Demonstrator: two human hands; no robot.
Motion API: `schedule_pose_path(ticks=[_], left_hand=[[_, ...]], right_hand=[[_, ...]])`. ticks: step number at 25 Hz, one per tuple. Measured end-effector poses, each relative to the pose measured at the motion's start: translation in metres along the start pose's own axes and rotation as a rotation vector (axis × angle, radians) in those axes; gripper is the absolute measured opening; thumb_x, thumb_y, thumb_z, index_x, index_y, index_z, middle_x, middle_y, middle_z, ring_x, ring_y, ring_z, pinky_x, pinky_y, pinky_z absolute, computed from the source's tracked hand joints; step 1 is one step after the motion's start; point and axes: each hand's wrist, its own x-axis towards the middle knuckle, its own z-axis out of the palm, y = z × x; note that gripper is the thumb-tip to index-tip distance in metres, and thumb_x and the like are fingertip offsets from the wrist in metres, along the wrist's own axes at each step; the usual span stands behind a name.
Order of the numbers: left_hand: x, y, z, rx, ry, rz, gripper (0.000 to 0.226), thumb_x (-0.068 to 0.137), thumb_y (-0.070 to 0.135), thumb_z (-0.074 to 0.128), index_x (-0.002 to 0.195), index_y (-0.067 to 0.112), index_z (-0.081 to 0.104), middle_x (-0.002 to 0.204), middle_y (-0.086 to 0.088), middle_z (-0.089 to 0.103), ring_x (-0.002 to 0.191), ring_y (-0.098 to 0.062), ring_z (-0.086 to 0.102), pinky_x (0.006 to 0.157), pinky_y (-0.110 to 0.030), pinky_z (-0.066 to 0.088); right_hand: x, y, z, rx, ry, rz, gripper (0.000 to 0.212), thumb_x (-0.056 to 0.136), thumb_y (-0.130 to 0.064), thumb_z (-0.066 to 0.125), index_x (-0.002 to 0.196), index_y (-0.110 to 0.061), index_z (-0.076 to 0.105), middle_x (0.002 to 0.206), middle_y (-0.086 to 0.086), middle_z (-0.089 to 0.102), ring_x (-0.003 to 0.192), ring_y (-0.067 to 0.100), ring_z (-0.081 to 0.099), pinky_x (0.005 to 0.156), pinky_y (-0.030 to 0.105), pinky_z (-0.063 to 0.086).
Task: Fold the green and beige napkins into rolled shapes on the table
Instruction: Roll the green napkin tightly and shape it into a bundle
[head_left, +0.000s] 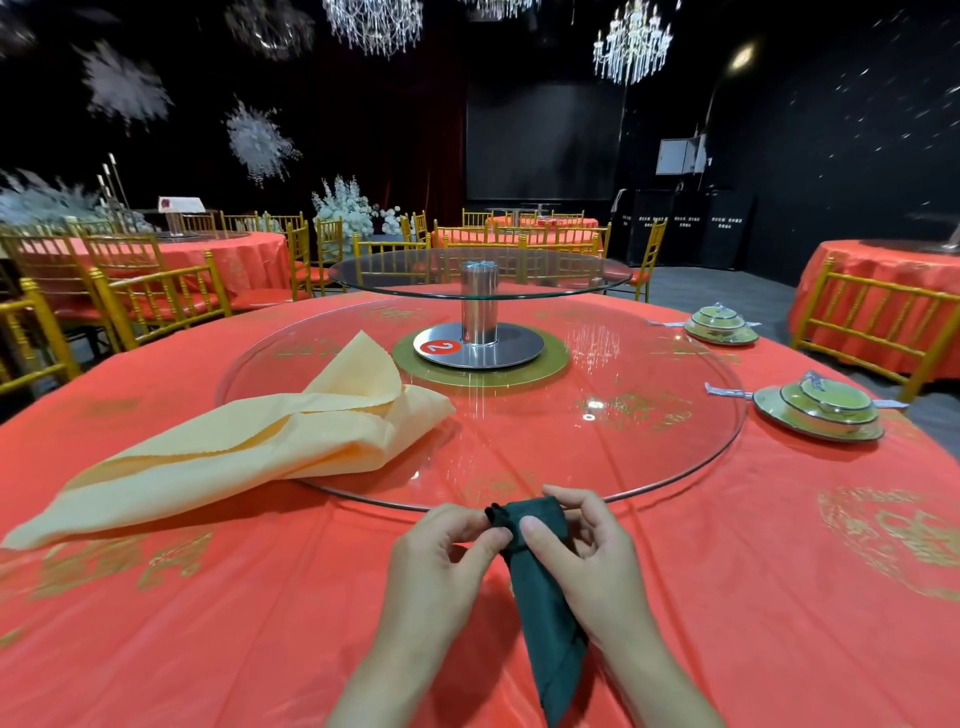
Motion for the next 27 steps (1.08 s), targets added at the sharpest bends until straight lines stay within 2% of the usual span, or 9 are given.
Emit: schedule_pose_path(ticks=[1, 4, 8, 10, 13, 17, 20, 22, 27], left_hand=[[-0.0006, -0.0015, -0.0003, 0.06, -0.009, 0.065, 0.007, 0.076, 0.034, 0.064, 0.078, 0.028, 0.065, 0.072, 0.011, 0.062, 0.068, -0.005, 0.059, 0.065, -0.024, 0.048], [-0.0037, -0.0025, 0.0007, 0.245, -0.02, 0.23, 0.017, 0.085, 0.034, 0.049, 0.079, 0.024, 0.062, 0.073, 0.015, 0.056, 0.069, 0.0, 0.052, 0.062, -0.019, 0.043], [-0.0059, -0.0024, 0.0021, 0.311, -0.025, 0.279, 0.02, 0.088, 0.028, 0.044, 0.085, 0.018, 0.061, 0.078, 0.013, 0.055, 0.069, 0.001, 0.049, 0.061, -0.019, 0.041], [-0.0071, -0.0014, 0.0019, 0.301, -0.048, 0.282, 0.019, 0.088, 0.027, 0.044, 0.086, 0.018, 0.06, 0.078, 0.013, 0.055, 0.07, 0.001, 0.049, 0.062, -0.017, 0.041], [-0.0082, -0.0003, 0.0009, 0.271, -0.017, 0.244, 0.022, 0.087, 0.03, 0.044, 0.084, 0.018, 0.061, 0.075, 0.015, 0.054, 0.069, 0.001, 0.05, 0.061, -0.015, 0.04], [-0.0072, -0.002, 0.0009, 0.209, -0.003, 0.172, 0.021, 0.083, 0.033, 0.046, 0.081, 0.022, 0.063, 0.072, 0.016, 0.058, 0.068, 0.001, 0.054, 0.061, -0.013, 0.039], [-0.0091, 0.001, 0.0045, 0.188, -0.036, 0.199, 0.015, 0.083, 0.03, 0.049, 0.081, 0.028, 0.063, 0.073, 0.019, 0.059, 0.069, 0.003, 0.055, 0.061, -0.011, 0.04], [-0.0086, 0.0028, 0.0049, 0.179, -0.03, 0.219, 0.014, 0.084, 0.029, 0.049, 0.082, 0.029, 0.063, 0.074, 0.017, 0.059, 0.069, 0.001, 0.056, 0.061, -0.015, 0.043], [-0.0096, 0.0056, 0.004, 0.107, -0.007, 0.216, 0.016, 0.084, 0.028, 0.051, 0.086, 0.027, 0.067, 0.08, 0.017, 0.063, 0.074, 0.0, 0.059, 0.064, -0.016, 0.045]], right_hand=[[-0.0009, -0.0006, 0.001, -0.021, 0.014, -0.006, 0.03, 0.066, -0.032, 0.078, 0.092, -0.034, 0.065, 0.083, -0.006, 0.069, 0.081, 0.018, 0.067, 0.077, 0.042, 0.055], [-0.0033, -0.001, 0.0037, -0.076, 0.043, -0.003, 0.039, 0.054, -0.051, 0.072, 0.09, -0.039, 0.061, 0.083, -0.004, 0.068, 0.077, 0.015, 0.066, 0.073, 0.041, 0.055], [-0.0059, -0.0012, 0.0051, -0.184, 0.059, 0.066, 0.047, 0.046, -0.057, 0.071, 0.082, -0.033, 0.053, 0.082, -0.008, 0.064, 0.071, 0.005, 0.063, 0.067, 0.037, 0.054], [-0.006, -0.0025, 0.0045, -0.241, 0.042, 0.109, 0.04, 0.056, -0.046, 0.075, 0.082, -0.028, 0.051, 0.08, -0.007, 0.062, 0.066, 0.003, 0.058, 0.064, 0.032, 0.05], [-0.0041, -0.0018, 0.0028, -0.255, 0.026, 0.148, 0.027, 0.071, -0.023, 0.074, 0.084, -0.027, 0.05, 0.084, -0.001, 0.063, 0.069, 0.013, 0.06, 0.058, 0.027, 0.046], [-0.002, 0.0012, 0.001, -0.26, 0.027, 0.192, 0.027, 0.071, -0.022, 0.073, 0.086, -0.028, 0.051, 0.087, 0.001, 0.065, 0.072, 0.015, 0.063, 0.06, 0.028, 0.048], [-0.0024, 0.0015, 0.002, -0.312, 0.063, 0.193, 0.028, 0.07, -0.033, 0.074, 0.085, -0.028, 0.051, 0.085, -0.004, 0.065, 0.076, 0.012, 0.062, 0.063, 0.027, 0.047], [-0.0023, 0.0007, 0.0031, -0.299, 0.084, 0.181, 0.028, 0.068, -0.036, 0.074, 0.086, -0.029, 0.054, 0.085, -0.006, 0.066, 0.08, 0.013, 0.063, 0.068, 0.03, 0.05], [0.0, 0.0004, -0.0033, -0.22, 0.074, 0.148, 0.018, 0.071, -0.018, 0.076, 0.079, -0.026, 0.063, 0.071, 0.0, 0.07, 0.07, 0.021, 0.068, 0.068, 0.04, 0.056]])
